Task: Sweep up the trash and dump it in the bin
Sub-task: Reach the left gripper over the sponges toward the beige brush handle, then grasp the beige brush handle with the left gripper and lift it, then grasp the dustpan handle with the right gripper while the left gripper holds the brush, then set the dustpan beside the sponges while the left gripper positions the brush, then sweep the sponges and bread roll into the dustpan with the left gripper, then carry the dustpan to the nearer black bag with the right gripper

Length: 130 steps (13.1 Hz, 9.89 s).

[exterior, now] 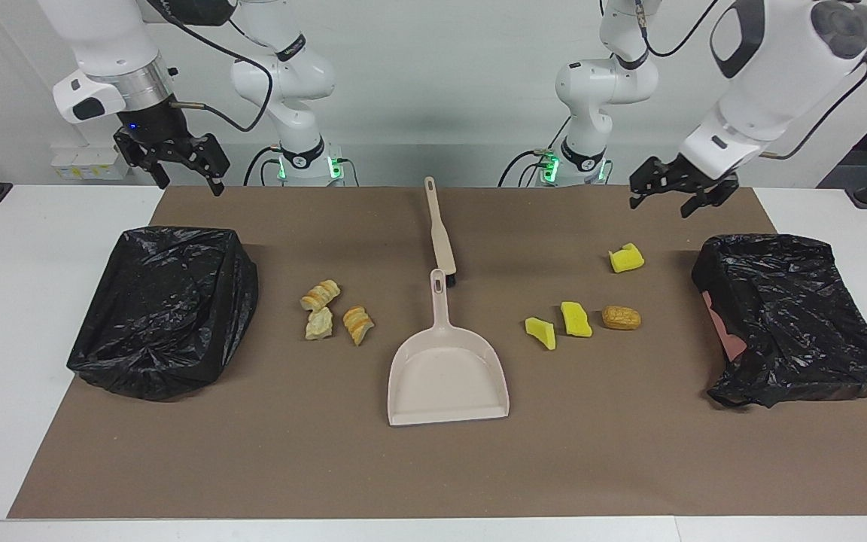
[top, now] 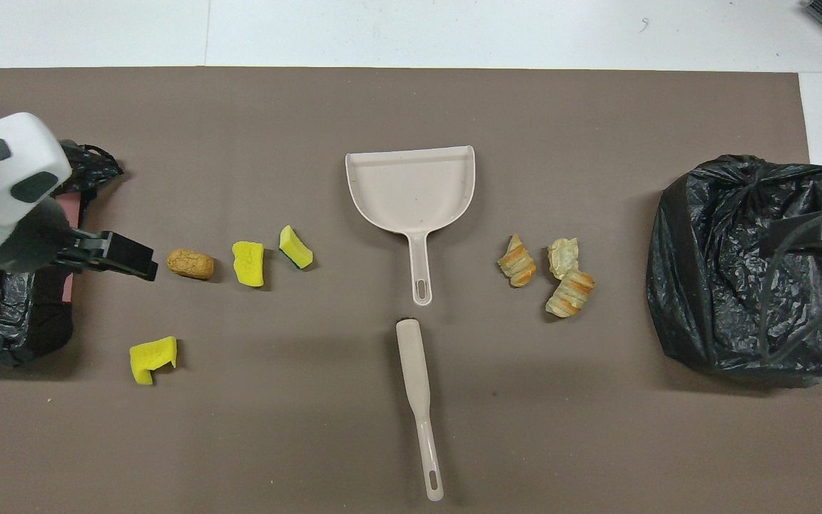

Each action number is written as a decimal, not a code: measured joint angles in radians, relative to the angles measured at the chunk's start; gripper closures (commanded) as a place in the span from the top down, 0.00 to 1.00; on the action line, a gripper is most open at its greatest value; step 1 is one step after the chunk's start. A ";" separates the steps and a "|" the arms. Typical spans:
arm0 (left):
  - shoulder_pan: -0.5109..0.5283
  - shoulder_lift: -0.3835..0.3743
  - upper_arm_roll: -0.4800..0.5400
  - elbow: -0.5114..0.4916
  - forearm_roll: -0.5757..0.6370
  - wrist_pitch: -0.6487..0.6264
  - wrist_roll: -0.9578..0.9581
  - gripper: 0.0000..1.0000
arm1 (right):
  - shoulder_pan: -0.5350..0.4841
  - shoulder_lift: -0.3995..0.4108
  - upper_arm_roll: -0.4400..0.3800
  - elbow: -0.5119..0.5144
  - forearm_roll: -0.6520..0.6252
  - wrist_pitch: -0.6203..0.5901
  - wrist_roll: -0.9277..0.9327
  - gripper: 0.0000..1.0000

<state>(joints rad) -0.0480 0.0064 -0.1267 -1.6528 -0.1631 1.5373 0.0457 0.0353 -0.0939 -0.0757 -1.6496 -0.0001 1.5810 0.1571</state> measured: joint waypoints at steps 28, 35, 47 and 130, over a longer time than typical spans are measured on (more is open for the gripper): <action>-0.814 0.026 -0.002 -0.584 -0.073 0.692 -0.958 0.60 | -0.002 -0.065 -0.005 -0.097 0.000 -0.054 -0.027 1.00; -0.815 0.050 0.005 -0.583 -0.065 0.719 -0.961 0.00 | -0.002 -0.072 -0.005 -0.105 0.000 -0.054 -0.031 1.00; -0.492 -0.020 0.042 -0.481 0.119 0.356 -0.924 0.00 | 0.014 -0.011 0.203 -0.112 0.003 0.065 0.106 1.00; -0.171 0.031 0.035 -0.423 -0.081 0.399 -0.303 0.00 | 0.146 0.237 0.311 -0.186 -0.101 0.396 -0.847 0.00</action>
<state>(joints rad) -0.2193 0.0373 -0.0921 -2.0760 -0.2444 1.9367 -0.2571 0.1817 0.1430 0.2353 -1.8360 -0.1011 1.9775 -0.6902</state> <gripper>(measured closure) 0.744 0.678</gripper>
